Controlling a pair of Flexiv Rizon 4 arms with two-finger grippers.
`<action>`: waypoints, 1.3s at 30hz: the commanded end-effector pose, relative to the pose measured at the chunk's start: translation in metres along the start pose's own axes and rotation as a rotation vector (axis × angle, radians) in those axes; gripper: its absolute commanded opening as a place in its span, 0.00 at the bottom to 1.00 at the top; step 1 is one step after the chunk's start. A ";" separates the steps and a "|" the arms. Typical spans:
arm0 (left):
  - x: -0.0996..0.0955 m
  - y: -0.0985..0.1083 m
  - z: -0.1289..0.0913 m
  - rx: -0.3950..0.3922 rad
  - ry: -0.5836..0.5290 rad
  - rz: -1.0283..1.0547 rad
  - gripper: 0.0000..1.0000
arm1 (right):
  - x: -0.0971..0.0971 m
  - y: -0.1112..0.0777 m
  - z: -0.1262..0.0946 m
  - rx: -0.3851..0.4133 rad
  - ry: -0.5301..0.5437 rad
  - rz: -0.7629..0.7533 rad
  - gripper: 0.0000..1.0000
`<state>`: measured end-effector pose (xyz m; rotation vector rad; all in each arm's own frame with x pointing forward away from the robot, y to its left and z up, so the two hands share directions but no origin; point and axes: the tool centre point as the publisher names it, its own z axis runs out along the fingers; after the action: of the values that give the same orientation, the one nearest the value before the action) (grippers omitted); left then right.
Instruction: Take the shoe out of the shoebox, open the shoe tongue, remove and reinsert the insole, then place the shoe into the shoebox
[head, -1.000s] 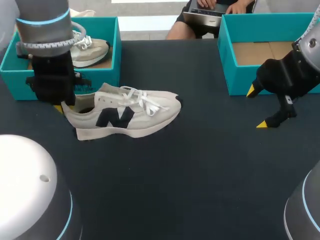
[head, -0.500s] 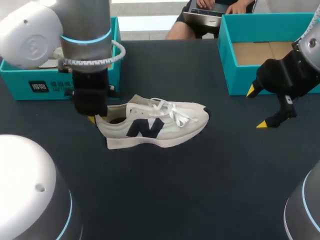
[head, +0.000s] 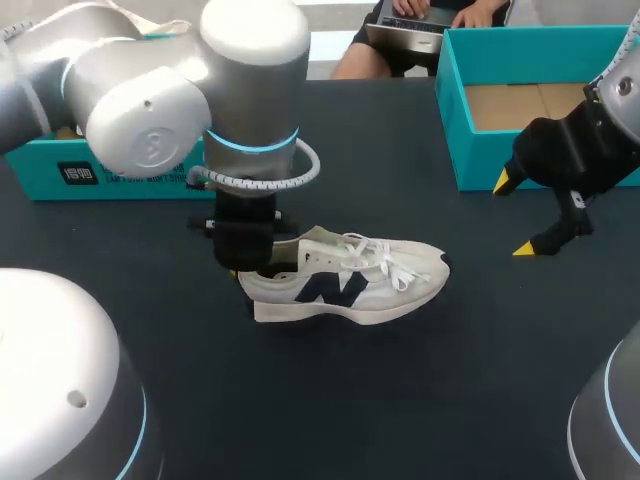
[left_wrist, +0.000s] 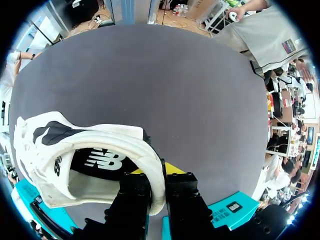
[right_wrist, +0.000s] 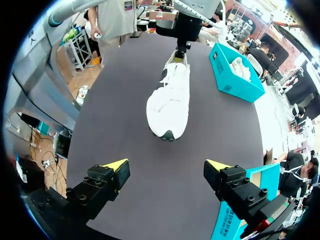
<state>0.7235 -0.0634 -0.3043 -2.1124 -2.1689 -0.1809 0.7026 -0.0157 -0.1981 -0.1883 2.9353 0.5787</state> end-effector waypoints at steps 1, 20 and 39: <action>-0.033 0.008 0.016 0.015 0.046 0.008 0.00 | -0.001 0.000 0.001 0.001 0.001 0.000 1.00; -0.037 0.010 0.055 0.028 0.136 -0.031 0.00 | -0.001 0.000 0.001 0.001 0.001 0.000 1.00; -0.013 0.004 0.006 0.134 -0.043 -0.080 1.00 | -0.001 0.000 0.001 0.001 0.001 0.000 1.00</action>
<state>0.7272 -0.1019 -0.3357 -1.9345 -2.1593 -0.1204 0.7026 -0.0156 -0.1981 -0.1884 2.9353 0.5787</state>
